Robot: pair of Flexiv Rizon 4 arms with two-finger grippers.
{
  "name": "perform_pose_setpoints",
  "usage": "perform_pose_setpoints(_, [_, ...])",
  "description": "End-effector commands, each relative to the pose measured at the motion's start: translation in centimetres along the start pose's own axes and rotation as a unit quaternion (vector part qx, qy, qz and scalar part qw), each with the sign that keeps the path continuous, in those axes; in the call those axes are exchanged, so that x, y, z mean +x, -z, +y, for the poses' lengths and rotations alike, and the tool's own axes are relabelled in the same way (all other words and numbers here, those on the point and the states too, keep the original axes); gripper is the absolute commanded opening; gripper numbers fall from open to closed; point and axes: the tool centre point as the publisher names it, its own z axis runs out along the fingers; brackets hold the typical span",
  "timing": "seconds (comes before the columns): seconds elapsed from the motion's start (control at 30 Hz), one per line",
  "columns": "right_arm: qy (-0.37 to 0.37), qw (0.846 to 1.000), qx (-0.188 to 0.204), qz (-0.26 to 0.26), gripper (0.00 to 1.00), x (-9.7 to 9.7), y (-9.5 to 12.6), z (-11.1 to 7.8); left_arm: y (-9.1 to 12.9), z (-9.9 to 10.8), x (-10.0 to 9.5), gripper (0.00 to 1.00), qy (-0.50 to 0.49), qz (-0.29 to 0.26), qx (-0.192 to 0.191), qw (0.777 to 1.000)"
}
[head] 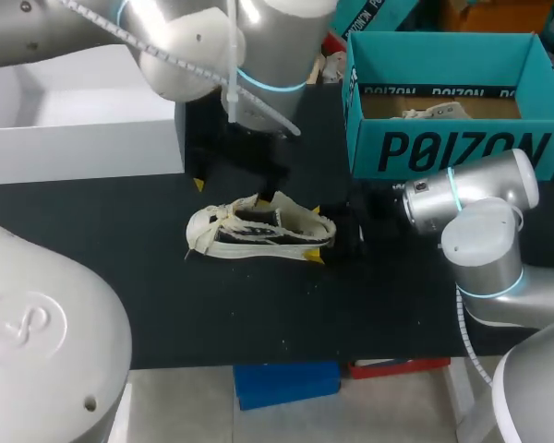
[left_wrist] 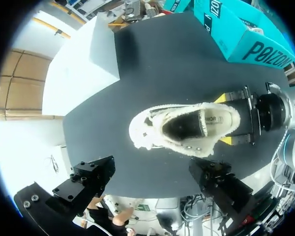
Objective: Take the shoe out of the shoebox, open the shoe tongue, remove and reinsert the insole, then place the shoe into the shoebox
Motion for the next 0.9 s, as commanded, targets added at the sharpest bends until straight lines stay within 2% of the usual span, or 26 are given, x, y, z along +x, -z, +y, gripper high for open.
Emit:
perform_pose_setpoints(0.03, [0.000, 1.000, 0.001, 0.000, 0.00, -0.1, -0.4, -0.2, -0.4, -0.2, 1.4, 1.00, 0.000, -0.031, 0.017, 0.999])
perform_pose_setpoints(0.2, [0.000, 1.000, 0.001, 0.000, 0.00, -0.1, -0.4, -0.2, -0.6, -0.7, 1.8, 1.00, -0.009, -0.015, 0.032, 0.999])
perform_pose_setpoints(0.33, [0.000, 1.000, 0.001, 0.000, 0.00, -0.1, -0.4, -0.2, -1.1, -1.2, 2.4, 1.00, -0.007, -0.033, 0.025, 0.999])
perform_pose_setpoints(0.73, [0.000, 1.000, 0.001, 0.000, 0.00, -0.1, -0.4, -0.2, -1.3, -1.1, 2.5, 1.00, -0.010, -0.024, 0.029, 0.999])
perform_pose_setpoints(0.9, [0.000, 1.000, 0.001, 0.000, 0.00, -0.1, -0.4, -0.2, -1.9, -1.5, 4.1, 1.00, -0.017, -0.020, 0.045, 0.999])
